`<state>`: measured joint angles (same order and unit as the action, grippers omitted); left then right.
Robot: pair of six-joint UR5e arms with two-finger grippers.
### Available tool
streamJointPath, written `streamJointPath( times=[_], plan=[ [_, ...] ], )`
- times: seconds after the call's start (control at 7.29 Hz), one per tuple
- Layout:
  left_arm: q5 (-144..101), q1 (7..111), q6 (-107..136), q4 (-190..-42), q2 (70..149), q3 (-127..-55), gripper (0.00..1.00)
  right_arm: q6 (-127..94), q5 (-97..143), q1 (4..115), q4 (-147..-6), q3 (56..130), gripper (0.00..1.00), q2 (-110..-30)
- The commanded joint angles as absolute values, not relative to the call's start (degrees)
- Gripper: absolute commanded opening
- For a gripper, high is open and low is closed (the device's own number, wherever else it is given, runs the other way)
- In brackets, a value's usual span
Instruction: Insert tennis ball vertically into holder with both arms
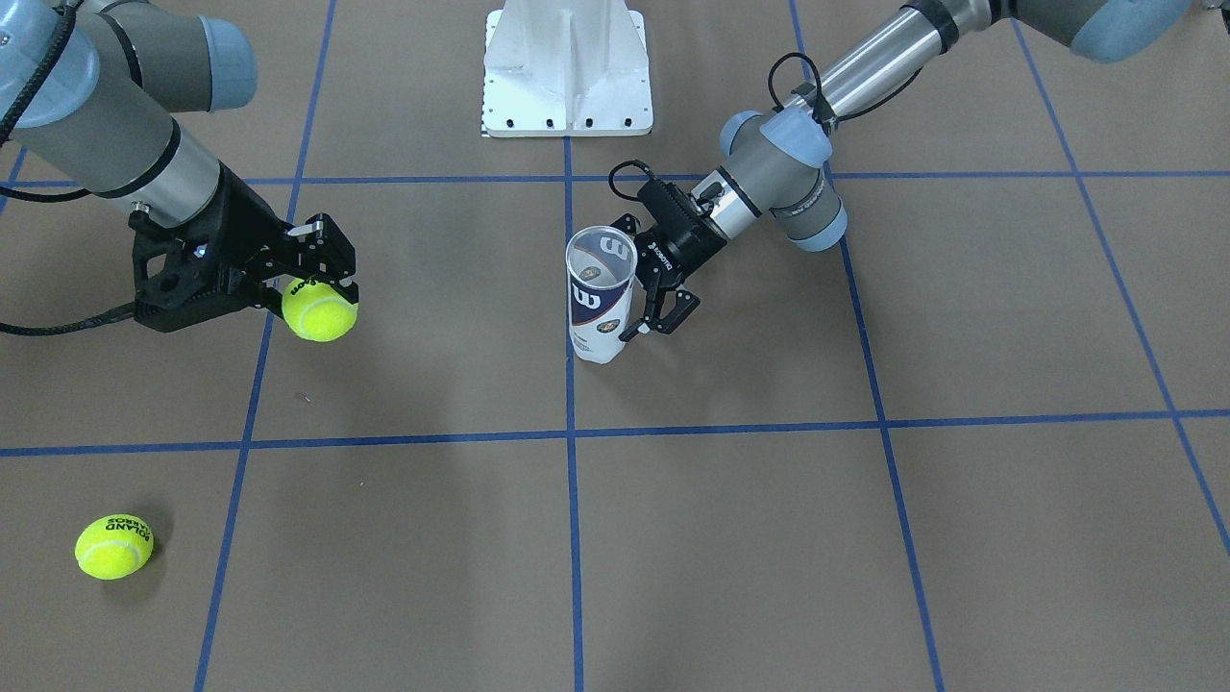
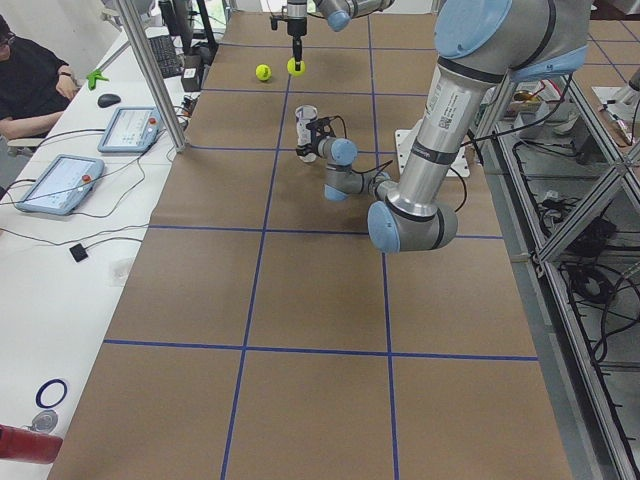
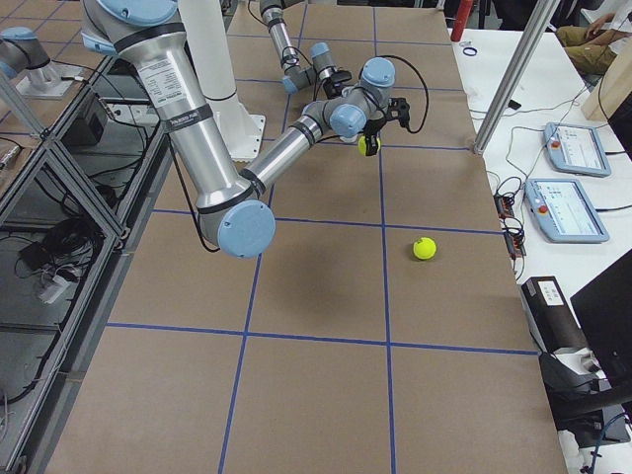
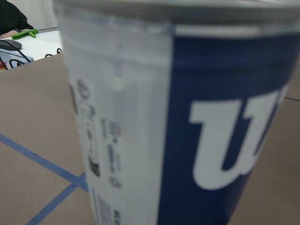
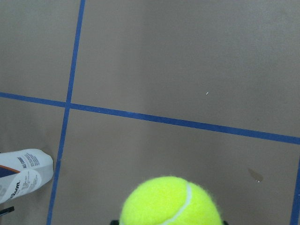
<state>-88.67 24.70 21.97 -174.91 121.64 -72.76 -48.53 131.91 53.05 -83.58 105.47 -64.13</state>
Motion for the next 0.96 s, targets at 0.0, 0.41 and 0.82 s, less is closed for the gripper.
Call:
streamJointPath(
  times=[0.0, 0.41, 0.82],
  plan=[
    [-88.51, 24.70, 21.97, -174.90, 121.73, -72.42, 0.99, -49.83, 132.45, 52.65, -83.58, 106.00, 0.00, -62.85],
    [-88.42, 24.61, 21.97, -174.81, 122.17, -72.16, 0.99, -50.71, 132.45, 52.03, -83.58, 107.22, 0.00, -62.40],
    [-88.42, 24.70, 21.97, -174.90, 124.01, -70.31, 0.99, -53.07, 132.36, 50.46, -83.58, 109.07, 0.00, -61.53]
  ],
)
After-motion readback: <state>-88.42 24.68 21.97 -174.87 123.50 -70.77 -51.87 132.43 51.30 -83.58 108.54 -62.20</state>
